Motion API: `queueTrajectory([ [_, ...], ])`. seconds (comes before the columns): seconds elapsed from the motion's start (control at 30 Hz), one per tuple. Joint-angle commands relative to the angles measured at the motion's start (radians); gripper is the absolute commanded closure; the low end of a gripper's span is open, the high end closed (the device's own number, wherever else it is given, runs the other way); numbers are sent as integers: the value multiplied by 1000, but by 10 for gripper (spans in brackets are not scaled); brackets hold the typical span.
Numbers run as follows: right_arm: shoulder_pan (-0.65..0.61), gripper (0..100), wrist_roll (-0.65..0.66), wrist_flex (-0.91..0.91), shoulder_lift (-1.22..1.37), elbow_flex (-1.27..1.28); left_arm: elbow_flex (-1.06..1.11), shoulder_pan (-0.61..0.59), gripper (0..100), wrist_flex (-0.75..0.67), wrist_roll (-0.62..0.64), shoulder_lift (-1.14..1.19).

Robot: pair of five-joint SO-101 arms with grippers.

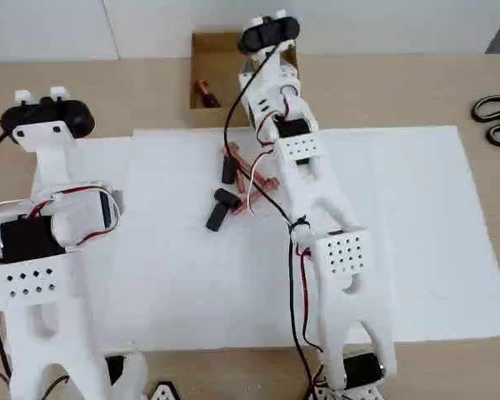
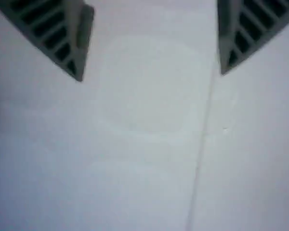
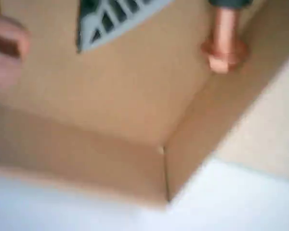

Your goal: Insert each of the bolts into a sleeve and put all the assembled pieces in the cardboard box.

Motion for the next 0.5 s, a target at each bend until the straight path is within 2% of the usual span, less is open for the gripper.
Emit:
queueTrajectory([
  [0.0, -5, 839, 11, 91, -39, -181, -4, 3, 824, -23, -8, -23],
  [0.17, -16, 840, 11, 326, -39, -408, -4, 3, 824, -23, -8, -23],
  [0.4, -67, 840, 9, 834, -31, -753, -4, 3, 824, -18, -8, -23],
  [0.47, -93, 840, 9, 958, -38, -784, -4, 3, 824, -18, -8, -23],
])
